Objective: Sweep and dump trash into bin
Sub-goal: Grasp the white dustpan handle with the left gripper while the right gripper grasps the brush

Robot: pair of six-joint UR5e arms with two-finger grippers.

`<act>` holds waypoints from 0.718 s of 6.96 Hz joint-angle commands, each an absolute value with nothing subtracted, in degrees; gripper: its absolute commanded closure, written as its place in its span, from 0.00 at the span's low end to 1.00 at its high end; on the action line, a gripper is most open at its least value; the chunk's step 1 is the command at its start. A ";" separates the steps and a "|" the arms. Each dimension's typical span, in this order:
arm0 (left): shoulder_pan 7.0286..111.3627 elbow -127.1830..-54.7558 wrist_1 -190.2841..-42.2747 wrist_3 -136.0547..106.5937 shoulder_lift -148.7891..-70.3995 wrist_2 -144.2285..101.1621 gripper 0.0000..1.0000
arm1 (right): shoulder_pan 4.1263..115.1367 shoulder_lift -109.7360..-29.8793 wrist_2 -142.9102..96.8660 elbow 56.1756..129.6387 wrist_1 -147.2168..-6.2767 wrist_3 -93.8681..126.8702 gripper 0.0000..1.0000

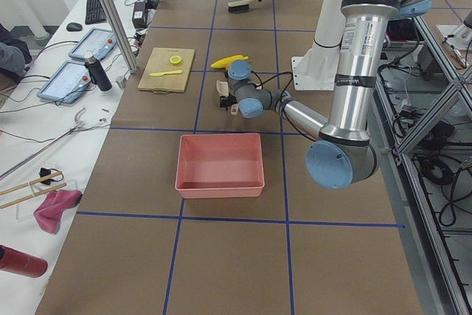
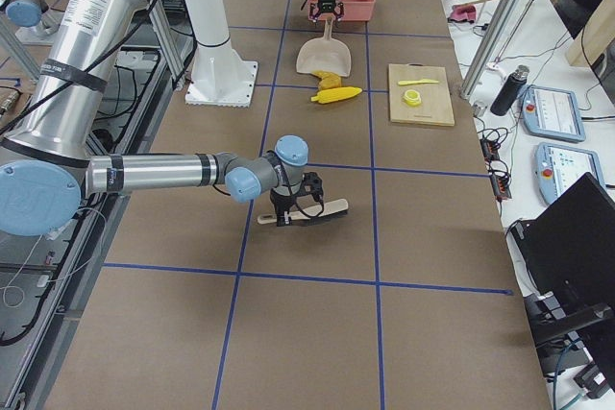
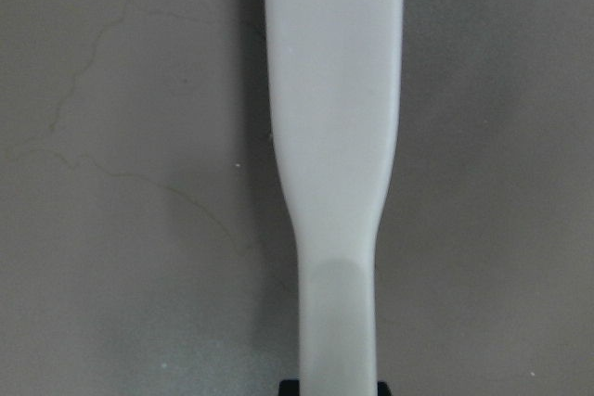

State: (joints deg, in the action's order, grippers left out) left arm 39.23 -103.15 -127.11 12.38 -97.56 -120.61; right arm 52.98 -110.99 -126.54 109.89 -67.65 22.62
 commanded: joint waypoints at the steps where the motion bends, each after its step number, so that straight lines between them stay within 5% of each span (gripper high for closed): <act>1: 38.76 -102.57 -130.67 12.04 -97.65 -120.76 0.06 | 57.37 -110.83 -126.74 115.02 -68.46 22.32 1.00; 3: 38.76 -102.48 -130.34 12.39 -97.65 -120.67 0.06 | 60.64 -108.31 -126.83 122.66 -76.32 23.37 1.00; 5: 38.67 -101.87 -130.08 12.65 -97.65 -120.59 0.06 | 60.91 -95.27 -125.95 124.44 -91.58 27.04 1.00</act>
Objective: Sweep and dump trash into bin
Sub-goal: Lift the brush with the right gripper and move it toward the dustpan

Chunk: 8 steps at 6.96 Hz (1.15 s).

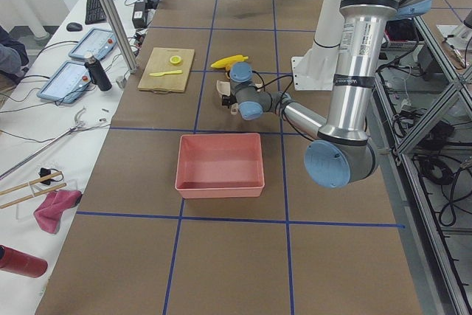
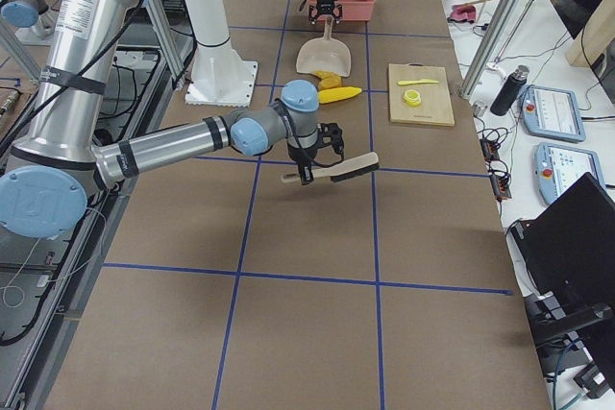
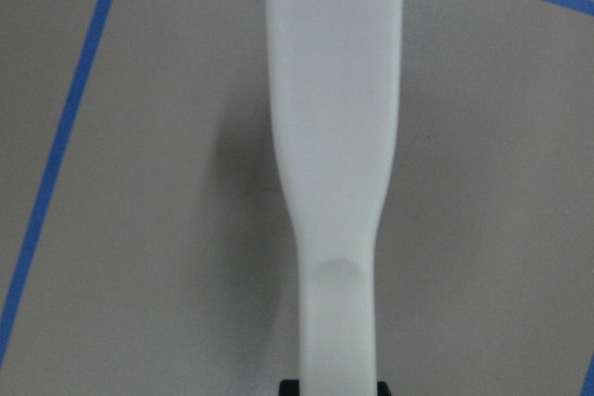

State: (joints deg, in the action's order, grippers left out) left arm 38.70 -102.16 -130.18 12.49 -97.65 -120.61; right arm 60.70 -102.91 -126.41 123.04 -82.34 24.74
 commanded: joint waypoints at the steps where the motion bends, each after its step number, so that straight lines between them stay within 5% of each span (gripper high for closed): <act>1: 38.58 -101.78 -129.99 16.31 -97.65 -120.59 0.08 | 59.34 -87.88 -124.21 124.54 -99.76 27.33 1.00; 5: 38.58 -101.78 -129.90 17.14 -97.56 -120.76 0.02 | 41.07 -72.00 -110.75 121.56 -110.48 41.20 1.00; 8: 38.50 -101.16 -129.90 17.40 -97.65 -120.76 0.10 | 33.50 -64.80 -108.01 114.19 -110.65 48.68 1.00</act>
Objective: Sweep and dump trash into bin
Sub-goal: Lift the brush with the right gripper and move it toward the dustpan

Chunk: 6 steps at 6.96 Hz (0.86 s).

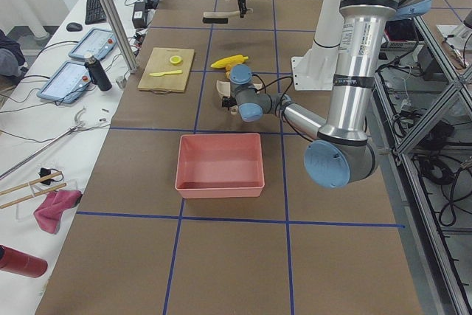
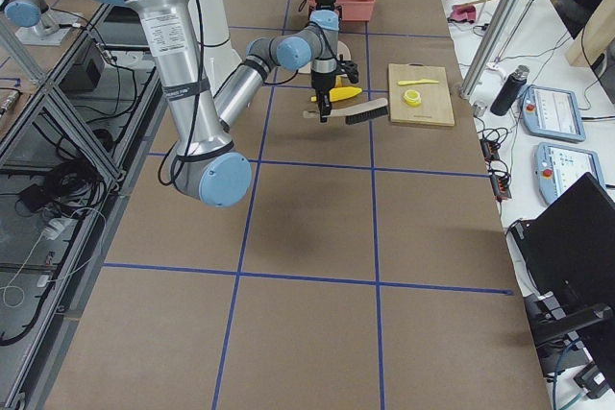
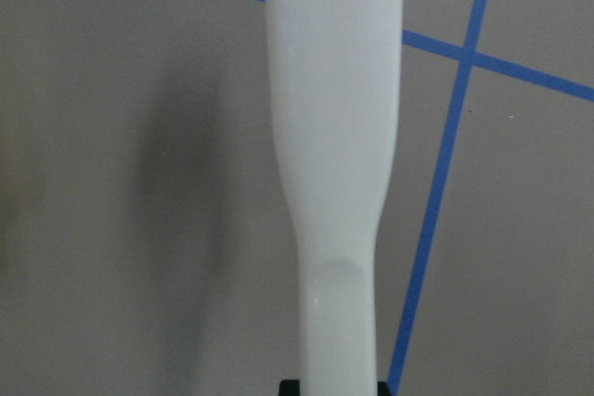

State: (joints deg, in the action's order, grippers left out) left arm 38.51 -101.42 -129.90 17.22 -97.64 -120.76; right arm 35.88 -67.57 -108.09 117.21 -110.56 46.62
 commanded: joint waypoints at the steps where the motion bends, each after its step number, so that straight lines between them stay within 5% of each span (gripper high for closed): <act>1: 38.50 -100.81 -129.99 17.40 -97.73 -120.76 0.18 | 32.70 -63.56 -110.89 111.82 -110.05 50.43 1.00; 3: 38.58 -100.90 -130.25 17.67 -97.73 -121.02 0.35 | 30.59 -60.14 -115.38 108.04 -110.04 51.93 1.00; 4: 38.67 -101.07 -130.43 17.32 -97.73 -121.20 0.35 | 29.89 -58.20 -118.36 105.41 -110.04 52.90 1.00; 5: 38.76 -100.99 -130.34 17.14 -97.73 -121.38 0.26 | 28.66 -56.53 -119.26 103.38 -109.95 54.74 1.00; 6: 38.76 -100.99 -130.25 16.96 -97.73 -121.38 0.07 | 28.48 -54.34 -119.44 100.84 -109.86 55.19 1.00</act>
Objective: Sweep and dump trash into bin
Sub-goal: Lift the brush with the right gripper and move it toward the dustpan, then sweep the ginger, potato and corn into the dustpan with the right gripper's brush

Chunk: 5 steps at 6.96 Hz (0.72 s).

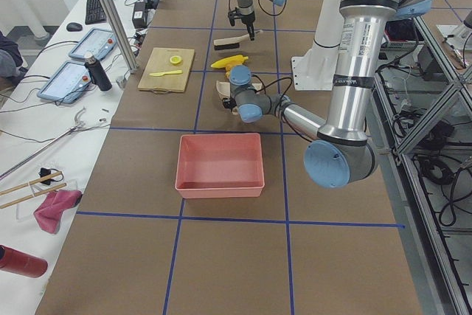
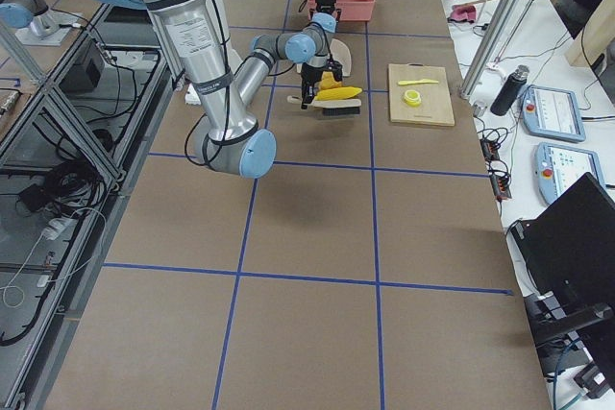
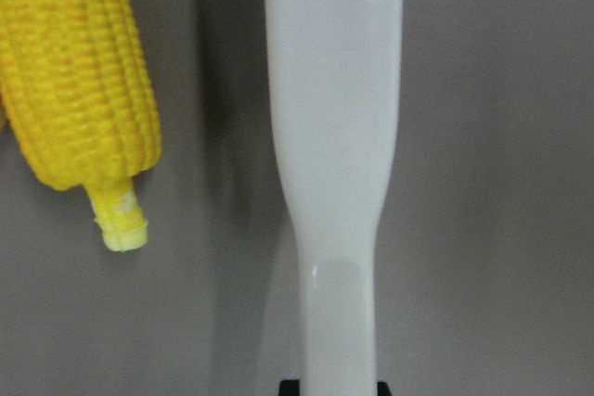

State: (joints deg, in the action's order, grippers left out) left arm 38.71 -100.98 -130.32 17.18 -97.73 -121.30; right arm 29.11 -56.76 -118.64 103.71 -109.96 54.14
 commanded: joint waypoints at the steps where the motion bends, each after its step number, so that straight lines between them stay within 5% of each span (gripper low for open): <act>1: 38.93 -101.07 -130.25 17.05 -97.73 -121.38 0.02 | 28.39 -50.58 -121.53 97.59 -109.95 56.50 1.00; 5: 39.37 -100.90 -130.17 17.05 -97.73 -121.47 0.09 | 25.76 -41.41 -126.36 92.37 -109.51 60.10 1.00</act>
State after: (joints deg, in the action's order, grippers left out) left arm 39.33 -100.99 -130.17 17.11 -97.73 -121.52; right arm 26.31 -43.66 -124.31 92.74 -109.61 58.60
